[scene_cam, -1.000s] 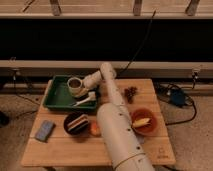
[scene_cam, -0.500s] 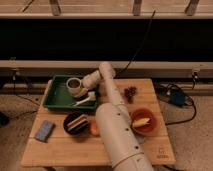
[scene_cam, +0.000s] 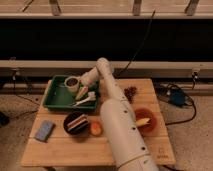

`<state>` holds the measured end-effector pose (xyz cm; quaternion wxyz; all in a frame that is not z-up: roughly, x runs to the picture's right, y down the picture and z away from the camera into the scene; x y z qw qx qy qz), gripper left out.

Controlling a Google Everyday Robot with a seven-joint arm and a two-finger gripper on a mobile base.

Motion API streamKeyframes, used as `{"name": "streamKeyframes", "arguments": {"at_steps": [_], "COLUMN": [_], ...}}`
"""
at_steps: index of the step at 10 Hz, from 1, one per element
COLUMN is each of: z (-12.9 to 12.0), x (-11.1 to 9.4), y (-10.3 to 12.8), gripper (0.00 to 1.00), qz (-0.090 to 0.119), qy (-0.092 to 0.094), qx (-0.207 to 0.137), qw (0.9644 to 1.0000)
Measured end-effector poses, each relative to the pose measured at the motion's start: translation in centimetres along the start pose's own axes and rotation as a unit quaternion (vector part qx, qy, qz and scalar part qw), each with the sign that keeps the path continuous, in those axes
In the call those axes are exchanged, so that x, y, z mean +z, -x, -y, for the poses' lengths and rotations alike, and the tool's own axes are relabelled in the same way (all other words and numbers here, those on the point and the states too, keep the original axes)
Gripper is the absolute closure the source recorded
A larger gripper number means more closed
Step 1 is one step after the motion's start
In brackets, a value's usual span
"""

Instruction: Stack cups into tray

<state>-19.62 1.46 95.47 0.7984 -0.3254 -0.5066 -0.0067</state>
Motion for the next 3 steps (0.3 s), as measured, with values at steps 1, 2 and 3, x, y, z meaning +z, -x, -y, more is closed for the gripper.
{"name": "streamKeyframes", "arguments": {"at_steps": [1, 2, 3], "z": [0.01, 0.00, 0.00], "x": [0.13, 0.08, 0.08], "y": [0.09, 0.04, 0.04], "gripper": [0.22, 0.22, 0.22], "qz": [0.001, 0.001, 0.001], "qy": [0.001, 0.000, 0.000], "qx": [0.000, 0.000, 0.000], "qw": [1.0000, 1.0000, 1.0000]}}
